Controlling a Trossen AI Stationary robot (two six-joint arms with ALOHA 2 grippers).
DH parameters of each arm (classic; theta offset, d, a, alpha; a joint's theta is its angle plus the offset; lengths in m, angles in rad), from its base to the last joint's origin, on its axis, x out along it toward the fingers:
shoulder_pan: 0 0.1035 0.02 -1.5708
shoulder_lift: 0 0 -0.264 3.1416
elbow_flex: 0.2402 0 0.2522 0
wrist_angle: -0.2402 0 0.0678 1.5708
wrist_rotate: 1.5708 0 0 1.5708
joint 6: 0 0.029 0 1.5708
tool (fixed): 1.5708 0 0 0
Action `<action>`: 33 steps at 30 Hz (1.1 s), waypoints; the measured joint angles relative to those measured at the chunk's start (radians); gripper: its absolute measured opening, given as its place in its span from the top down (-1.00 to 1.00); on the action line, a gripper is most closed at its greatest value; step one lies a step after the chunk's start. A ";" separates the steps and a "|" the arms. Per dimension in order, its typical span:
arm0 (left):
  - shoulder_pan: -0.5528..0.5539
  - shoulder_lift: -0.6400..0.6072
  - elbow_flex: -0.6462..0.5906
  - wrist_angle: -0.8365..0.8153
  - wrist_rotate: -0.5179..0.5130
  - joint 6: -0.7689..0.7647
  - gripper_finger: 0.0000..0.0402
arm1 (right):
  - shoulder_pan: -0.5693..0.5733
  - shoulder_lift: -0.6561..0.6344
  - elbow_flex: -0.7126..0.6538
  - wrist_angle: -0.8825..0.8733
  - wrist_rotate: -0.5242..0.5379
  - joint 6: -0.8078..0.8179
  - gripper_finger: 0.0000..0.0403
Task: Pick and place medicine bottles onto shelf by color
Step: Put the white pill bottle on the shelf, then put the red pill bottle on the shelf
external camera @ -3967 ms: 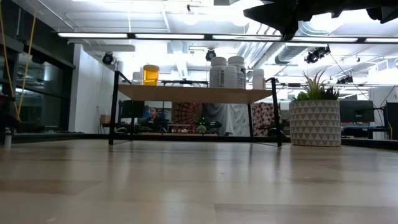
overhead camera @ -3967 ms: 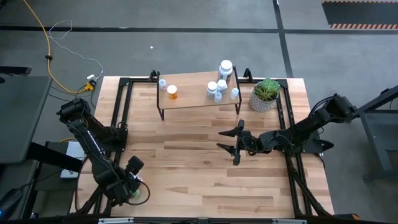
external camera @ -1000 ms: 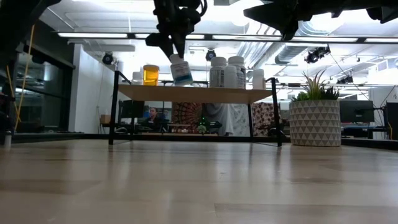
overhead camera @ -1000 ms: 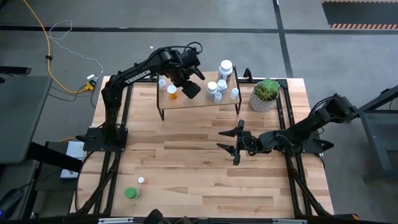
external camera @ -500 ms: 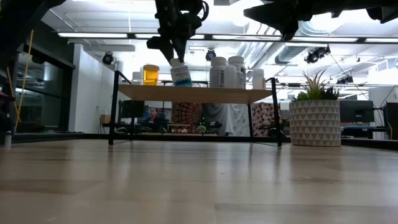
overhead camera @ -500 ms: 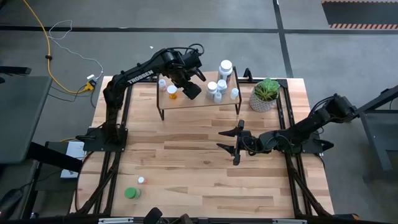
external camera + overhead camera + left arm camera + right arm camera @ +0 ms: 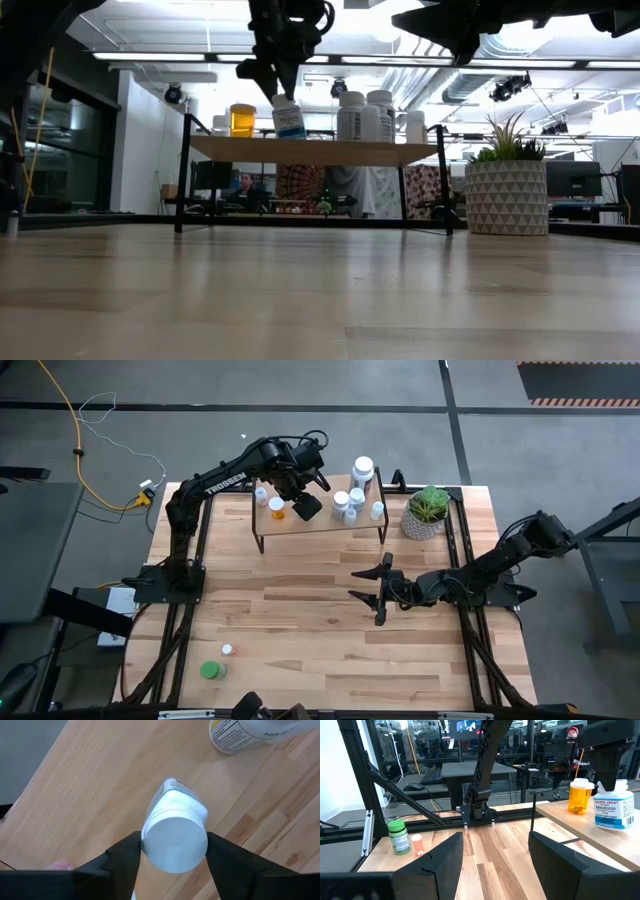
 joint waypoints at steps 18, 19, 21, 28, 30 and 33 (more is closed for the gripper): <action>0.007 -0.013 0.091 0.036 -0.003 0.034 -0.17 | 0.000 0.000 0.000 0.000 0.000 0.000 -0.07; 0.008 -0.022 0.112 0.032 -0.003 0.032 -0.17 | 0.000 0.000 0.000 0.000 0.000 0.000 -0.07; 0.008 -0.052 0.145 0.032 -0.008 0.020 -0.17 | 0.000 0.000 0.000 -0.001 0.000 0.000 -0.07; -0.113 -0.288 0.035 0.172 -0.159 0.043 -0.17 | 0.000 0.000 0.000 -0.008 0.000 0.000 -0.07; -0.175 -0.376 -0.056 0.256 -0.197 0.053 -0.17 | 0.000 0.000 0.000 -0.008 0.000 0.001 -0.07; -0.273 -0.530 -0.242 0.400 -0.227 0.059 -0.17 | 0.000 0.000 0.000 -0.008 -0.001 0.005 -0.07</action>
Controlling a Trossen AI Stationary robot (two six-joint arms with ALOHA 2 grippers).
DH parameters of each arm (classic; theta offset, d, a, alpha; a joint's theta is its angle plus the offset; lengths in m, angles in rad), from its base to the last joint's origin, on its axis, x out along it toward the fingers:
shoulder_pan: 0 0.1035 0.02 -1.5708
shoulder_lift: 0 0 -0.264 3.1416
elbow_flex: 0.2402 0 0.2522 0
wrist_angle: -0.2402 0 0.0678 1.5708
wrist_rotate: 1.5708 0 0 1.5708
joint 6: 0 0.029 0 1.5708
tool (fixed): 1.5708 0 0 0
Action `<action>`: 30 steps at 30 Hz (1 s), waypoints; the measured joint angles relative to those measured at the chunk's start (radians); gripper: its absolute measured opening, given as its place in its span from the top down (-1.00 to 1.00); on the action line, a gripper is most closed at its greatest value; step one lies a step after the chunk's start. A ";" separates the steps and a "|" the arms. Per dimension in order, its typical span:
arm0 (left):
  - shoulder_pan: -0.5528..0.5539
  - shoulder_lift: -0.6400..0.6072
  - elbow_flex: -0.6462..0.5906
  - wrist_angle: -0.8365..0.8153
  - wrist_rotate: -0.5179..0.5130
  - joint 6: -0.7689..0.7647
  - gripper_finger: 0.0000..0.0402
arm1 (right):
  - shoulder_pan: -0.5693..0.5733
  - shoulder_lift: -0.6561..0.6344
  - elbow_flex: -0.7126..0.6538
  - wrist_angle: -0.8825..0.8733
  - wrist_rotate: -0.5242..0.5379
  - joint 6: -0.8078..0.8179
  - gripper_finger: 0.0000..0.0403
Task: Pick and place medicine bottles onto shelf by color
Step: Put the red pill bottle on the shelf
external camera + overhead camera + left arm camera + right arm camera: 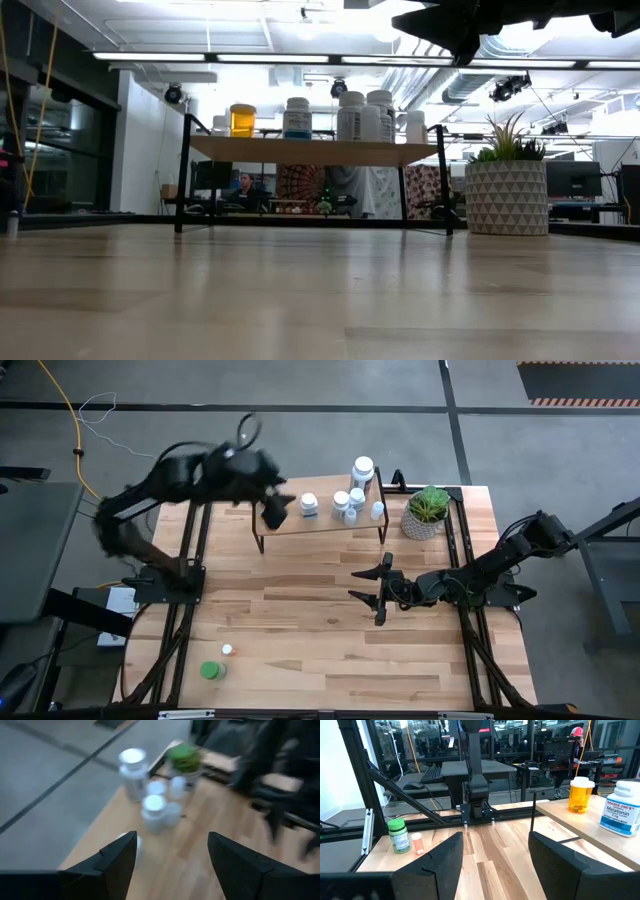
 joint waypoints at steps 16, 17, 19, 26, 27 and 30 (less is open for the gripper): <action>-0.506 -0.829 -1.390 1.259 -0.097 0.041 -0.17 | -0.014 0.000 0.000 0.008 -0.001 -0.005 -0.07; -0.523 -0.850 -1.444 1.331 -0.100 0.045 -0.17 | -0.020 0.000 0.000 0.009 0.000 -0.005 -0.07; -0.553 -0.881 -1.533 1.440 -0.108 0.067 -0.17 | -0.028 0.000 0.000 0.008 0.000 0.001 -0.07; -0.608 -0.895 -1.647 1.500 -0.228 0.158 -0.17 | -0.039 0.000 0.000 0.008 -0.001 -0.010 -0.07; -0.609 -0.894 -1.646 1.503 -0.230 0.158 -0.17 | -0.041 0.000 0.000 0.008 -0.001 -0.015 -0.07; -0.616 -0.893 -1.646 1.509 -0.213 0.158 -0.17 | -0.053 0.000 0.000 0.008 0.000 -0.008 -0.07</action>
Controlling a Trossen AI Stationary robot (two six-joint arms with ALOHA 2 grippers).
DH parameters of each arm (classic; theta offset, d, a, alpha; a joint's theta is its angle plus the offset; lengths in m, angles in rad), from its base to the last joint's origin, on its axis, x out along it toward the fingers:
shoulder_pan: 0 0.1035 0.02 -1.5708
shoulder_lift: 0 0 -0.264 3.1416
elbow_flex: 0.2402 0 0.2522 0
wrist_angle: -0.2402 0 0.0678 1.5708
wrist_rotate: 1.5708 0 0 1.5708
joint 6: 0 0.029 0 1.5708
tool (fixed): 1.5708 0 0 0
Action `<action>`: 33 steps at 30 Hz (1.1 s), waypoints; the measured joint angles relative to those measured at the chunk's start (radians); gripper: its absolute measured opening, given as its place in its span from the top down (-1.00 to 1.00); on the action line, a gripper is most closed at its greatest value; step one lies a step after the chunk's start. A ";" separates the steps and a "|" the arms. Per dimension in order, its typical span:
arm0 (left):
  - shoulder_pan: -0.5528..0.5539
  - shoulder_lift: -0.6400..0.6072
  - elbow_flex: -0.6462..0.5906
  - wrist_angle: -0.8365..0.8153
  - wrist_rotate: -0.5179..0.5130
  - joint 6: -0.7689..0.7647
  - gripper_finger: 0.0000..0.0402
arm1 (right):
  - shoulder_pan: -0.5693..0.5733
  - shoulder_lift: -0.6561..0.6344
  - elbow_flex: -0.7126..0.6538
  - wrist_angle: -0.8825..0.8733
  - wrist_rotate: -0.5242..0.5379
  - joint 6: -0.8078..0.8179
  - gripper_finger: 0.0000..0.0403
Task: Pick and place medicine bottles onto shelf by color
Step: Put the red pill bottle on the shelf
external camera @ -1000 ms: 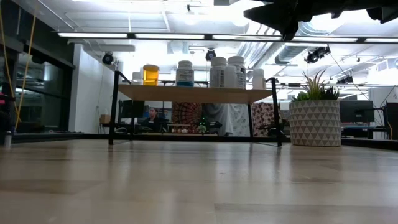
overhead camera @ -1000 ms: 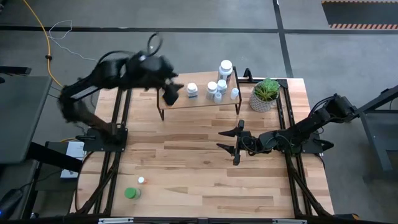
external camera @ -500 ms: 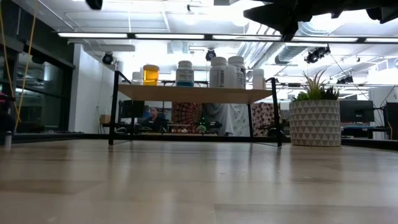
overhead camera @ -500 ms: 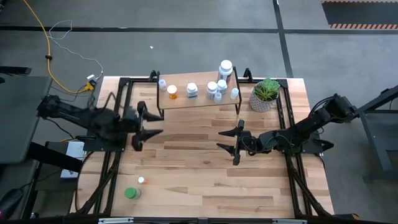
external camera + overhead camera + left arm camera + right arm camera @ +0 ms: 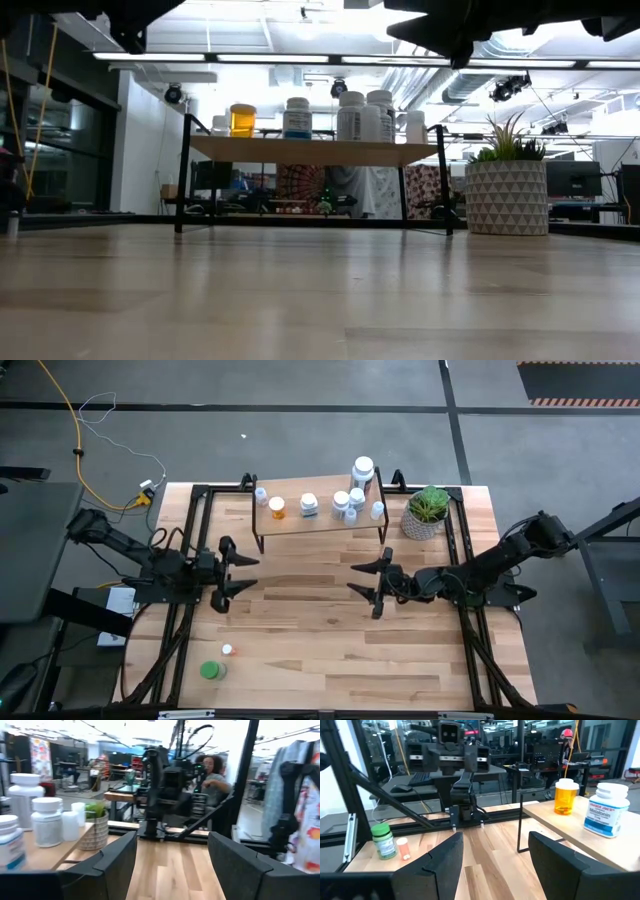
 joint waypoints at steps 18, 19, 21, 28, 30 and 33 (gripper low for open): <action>-0.023 0.000 0.000 0.005 0.020 0.010 -0.17 | -0.006 0.000 0.000 0.000 0.000 0.028 -0.07; -0.023 0.000 0.000 0.005 0.020 0.010 -0.17 | -0.006 0.000 0.000 0.000 0.000 0.028 -0.07; -0.023 0.000 0.000 0.005 0.020 0.010 -0.17 | -0.006 0.000 0.000 0.000 0.000 0.028 -0.07; -0.023 0.000 0.000 0.005 0.019 0.010 -0.17 | -0.006 0.000 0.000 0.000 0.000 0.028 -0.07; -0.023 0.000 0.000 0.005 0.018 0.010 -0.17 | -0.006 0.000 0.000 0.000 0.000 0.028 -0.07; -0.023 0.000 0.000 0.005 0.018 0.010 -0.17 | -0.006 0.000 0.000 0.000 0.000 0.028 -0.07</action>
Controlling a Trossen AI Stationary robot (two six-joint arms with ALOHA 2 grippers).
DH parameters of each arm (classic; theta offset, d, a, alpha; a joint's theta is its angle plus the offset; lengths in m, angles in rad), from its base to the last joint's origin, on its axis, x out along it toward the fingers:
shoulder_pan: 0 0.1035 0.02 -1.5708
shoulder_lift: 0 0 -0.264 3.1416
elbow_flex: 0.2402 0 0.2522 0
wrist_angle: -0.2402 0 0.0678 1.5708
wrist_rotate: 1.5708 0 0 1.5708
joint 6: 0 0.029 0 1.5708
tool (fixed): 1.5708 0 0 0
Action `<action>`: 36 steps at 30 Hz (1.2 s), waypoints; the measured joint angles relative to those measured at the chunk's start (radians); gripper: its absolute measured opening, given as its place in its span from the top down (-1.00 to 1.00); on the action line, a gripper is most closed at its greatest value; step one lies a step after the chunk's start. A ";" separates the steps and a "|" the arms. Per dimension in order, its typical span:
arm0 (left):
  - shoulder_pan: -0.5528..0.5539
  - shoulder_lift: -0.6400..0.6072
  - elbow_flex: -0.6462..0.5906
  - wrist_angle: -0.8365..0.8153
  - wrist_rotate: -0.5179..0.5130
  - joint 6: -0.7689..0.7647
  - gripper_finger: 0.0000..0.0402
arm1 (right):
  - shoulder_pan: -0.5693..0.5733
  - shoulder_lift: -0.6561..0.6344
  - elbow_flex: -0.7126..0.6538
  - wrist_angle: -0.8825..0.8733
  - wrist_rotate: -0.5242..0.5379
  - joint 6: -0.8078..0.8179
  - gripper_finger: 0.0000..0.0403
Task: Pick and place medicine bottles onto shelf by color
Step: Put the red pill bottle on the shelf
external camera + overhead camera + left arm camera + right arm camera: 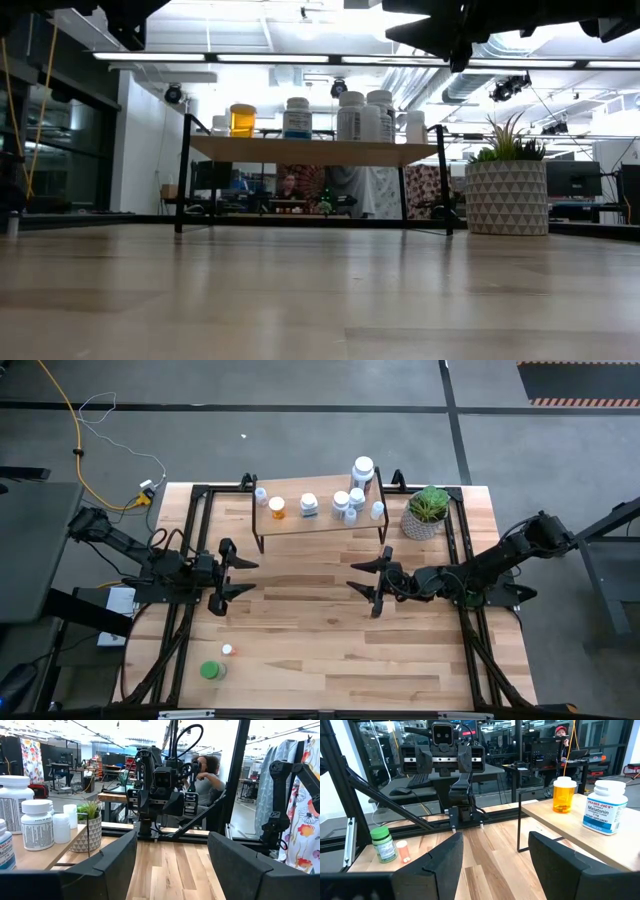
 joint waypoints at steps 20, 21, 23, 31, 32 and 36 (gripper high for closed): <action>0.000 0.029 0.027 -0.004 0.172 -0.010 -0.17 | 0.000 0.000 0.000 0.000 0.000 0.000 -0.07; -0.003 0.044 0.042 -0.024 0.192 -0.010 -0.17 | 0.000 0.000 0.000 0.000 0.000 0.000 -0.07; -0.019 0.082 0.094 -0.123 0.228 -0.010 -0.17 | 0.000 0.000 0.000 0.000 0.000 0.000 -0.07; -0.142 0.332 0.444 -0.921 0.242 -0.277 -0.17 | 0.000 0.000 0.000 0.000 0.000 0.002 -0.07; -0.162 0.369 0.481 -1.003 0.249 -0.321 -0.17 | 0.000 0.000 0.000 0.000 0.000 0.005 -0.07; -0.237 0.497 0.572 -1.198 0.290 -0.432 -0.17 | 0.000 0.000 0.000 0.000 0.000 0.008 -0.07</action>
